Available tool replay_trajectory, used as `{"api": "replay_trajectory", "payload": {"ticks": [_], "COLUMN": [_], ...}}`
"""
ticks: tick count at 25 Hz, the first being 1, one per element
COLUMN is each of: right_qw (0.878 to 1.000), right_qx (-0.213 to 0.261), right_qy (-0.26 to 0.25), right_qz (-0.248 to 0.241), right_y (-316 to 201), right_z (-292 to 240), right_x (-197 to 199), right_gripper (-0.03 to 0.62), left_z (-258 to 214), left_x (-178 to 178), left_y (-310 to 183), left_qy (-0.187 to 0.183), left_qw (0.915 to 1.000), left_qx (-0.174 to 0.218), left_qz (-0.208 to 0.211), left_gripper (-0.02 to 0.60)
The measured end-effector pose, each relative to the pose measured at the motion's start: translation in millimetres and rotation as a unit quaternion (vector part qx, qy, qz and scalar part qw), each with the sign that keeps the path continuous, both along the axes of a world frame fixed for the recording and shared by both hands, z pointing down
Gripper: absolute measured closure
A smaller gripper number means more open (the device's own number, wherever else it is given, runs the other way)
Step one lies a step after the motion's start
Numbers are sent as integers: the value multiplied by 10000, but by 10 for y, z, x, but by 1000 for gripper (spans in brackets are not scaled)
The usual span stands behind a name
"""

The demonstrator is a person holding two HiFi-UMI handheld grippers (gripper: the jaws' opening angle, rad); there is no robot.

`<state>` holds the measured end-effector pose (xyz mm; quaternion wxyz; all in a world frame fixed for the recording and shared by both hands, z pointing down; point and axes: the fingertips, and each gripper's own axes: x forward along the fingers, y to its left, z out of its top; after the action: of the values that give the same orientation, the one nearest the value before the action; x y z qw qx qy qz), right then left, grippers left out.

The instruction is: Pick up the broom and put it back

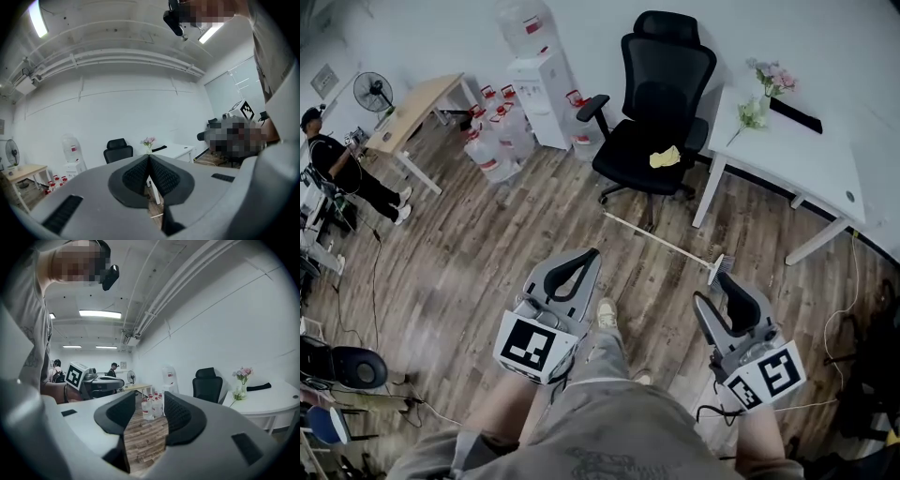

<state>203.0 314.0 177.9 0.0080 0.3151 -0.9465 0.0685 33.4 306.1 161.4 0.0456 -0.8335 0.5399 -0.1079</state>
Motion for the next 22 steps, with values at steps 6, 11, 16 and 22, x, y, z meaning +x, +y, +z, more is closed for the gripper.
{"api": "replay_trajectory", "payload": {"ticks": [6, 11, 16, 22], "right_qw": [9997, 9987, 9956, 9895], "right_qx": [-90, -289, -519, -795], "right_qy": [200, 408, 738, 1159], "right_qz": [-132, -131, -265, -326], "right_y": [-530, -1175, -1794, -2491], "right_z": [185, 388, 678, 1068], "right_x": [-322, -704, -1245, -1836], "right_gripper": [387, 381, 381, 381], "left_z": [156, 283, 472, 836], "left_x": [-319, -694, -1174, -1649], "left_y": [-518, -1107, -1730, -2427], "left_qy": [130, 139, 161, 117], "left_qw": [9999, 9996, 9988, 9960], "left_qx": [-52, -237, -465, -870], "left_qz": [-84, -81, -22, 150], "left_gripper": [565, 565, 565, 565]}}
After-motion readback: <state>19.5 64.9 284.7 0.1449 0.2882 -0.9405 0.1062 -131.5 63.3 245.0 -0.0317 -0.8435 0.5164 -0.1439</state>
